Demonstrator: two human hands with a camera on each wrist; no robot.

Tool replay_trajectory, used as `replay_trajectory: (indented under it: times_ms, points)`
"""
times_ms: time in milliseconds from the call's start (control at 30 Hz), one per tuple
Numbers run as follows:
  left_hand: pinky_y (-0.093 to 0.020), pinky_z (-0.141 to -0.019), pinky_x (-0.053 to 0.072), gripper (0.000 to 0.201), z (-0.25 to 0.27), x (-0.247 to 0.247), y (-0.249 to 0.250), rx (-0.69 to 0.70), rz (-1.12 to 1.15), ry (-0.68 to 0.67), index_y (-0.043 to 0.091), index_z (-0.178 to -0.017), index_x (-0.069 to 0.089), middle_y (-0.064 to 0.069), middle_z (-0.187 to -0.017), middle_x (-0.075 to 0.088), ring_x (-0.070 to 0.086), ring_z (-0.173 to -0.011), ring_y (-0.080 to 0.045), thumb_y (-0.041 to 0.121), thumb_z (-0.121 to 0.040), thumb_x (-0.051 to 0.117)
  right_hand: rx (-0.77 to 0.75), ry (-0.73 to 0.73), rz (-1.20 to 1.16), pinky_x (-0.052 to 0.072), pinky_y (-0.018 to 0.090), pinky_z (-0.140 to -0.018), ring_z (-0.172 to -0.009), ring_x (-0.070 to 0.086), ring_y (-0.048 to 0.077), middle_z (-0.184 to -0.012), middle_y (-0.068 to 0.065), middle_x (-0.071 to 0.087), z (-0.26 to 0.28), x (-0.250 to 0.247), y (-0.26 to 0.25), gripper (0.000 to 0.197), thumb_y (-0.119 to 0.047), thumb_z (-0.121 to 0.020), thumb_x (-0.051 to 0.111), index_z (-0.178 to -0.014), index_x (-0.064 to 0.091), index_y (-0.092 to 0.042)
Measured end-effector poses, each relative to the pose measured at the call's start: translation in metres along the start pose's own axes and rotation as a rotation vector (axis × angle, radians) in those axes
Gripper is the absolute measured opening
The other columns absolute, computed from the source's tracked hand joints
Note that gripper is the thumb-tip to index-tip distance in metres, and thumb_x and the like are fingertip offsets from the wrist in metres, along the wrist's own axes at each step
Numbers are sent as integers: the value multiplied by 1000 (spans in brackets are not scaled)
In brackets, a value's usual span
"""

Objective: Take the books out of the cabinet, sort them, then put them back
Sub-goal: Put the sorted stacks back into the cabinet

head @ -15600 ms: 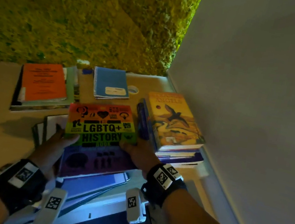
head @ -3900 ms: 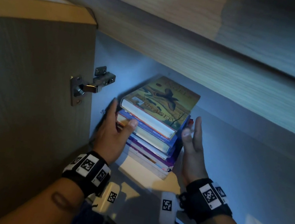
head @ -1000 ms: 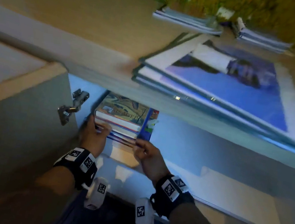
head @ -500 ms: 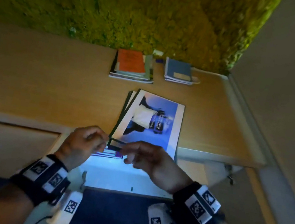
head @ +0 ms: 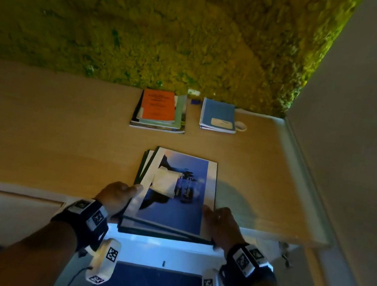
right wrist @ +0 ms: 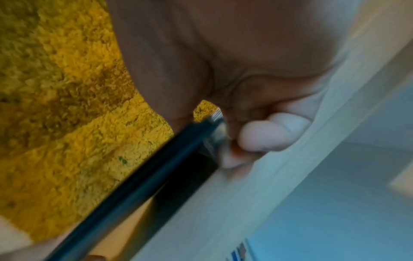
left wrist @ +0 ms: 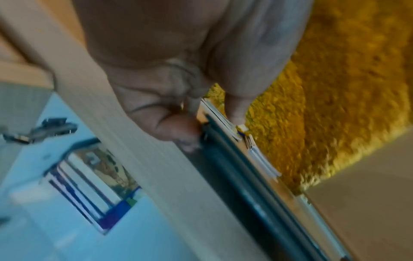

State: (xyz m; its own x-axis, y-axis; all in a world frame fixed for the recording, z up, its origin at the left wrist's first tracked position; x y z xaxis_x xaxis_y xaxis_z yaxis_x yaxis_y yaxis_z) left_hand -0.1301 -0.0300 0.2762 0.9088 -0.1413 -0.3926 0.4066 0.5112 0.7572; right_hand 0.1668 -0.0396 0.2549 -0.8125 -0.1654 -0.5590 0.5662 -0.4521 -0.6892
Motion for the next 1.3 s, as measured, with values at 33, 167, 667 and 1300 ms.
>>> replay_trajectory:
  times_ms: [33, 167, 667, 1300]
  points:
    - [-33, -59, 47, 43, -1, 0, 3, -15, 41, -35, 7, -79, 64, -8, -64, 58, 55, -57, -26, 48, -91, 64, -3, -46, -73, 49, 26, -51, -74, 65, 27, -93, 17, 67, -4, -3, -2, 56, -54, -96, 56, -111, 60, 1]
    - [-52, -106, 44, 25, -10, 0, 18, 64, 284, -50, 3, -118, 64, -20, -120, 68, 62, -113, -39, 8, -94, 65, -45, -120, -387, 52, 34, -66, -76, 69, 29, -92, 19, 74, -18, -19, -16, 26, -26, -95, 70, -89, 66, -1]
    - [-34, -79, 48, 48, -38, 28, 66, 389, 411, 281, 31, -107, 48, -3, -99, 60, 59, -90, -19, -1, -76, 68, -444, 66, -265, 47, 10, -71, -76, 64, -8, -88, -6, 67, -56, -36, -48, 28, 7, -93, 60, -112, 59, -12]
    - [-35, -79, 48, 30, 57, 46, -63, 498, 240, 100, 34, -112, 55, 13, -99, 68, 63, -91, -3, 33, -82, 60, -319, 63, -469, 48, 58, -100, -98, 64, 32, -115, 29, 63, 66, 33, 50, 25, -15, -89, 58, -115, 57, -12]
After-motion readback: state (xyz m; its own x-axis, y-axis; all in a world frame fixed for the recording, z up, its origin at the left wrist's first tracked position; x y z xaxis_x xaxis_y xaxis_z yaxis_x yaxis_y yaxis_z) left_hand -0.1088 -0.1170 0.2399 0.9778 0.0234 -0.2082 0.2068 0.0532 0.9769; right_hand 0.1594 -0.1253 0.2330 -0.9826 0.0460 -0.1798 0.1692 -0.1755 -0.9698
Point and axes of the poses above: each hand's wrist, its own z-axis away from the middle knuckle, its own x-axis out of the palm, y = z × x, the point moved 2 cm from there along -z, towards the middle knuckle
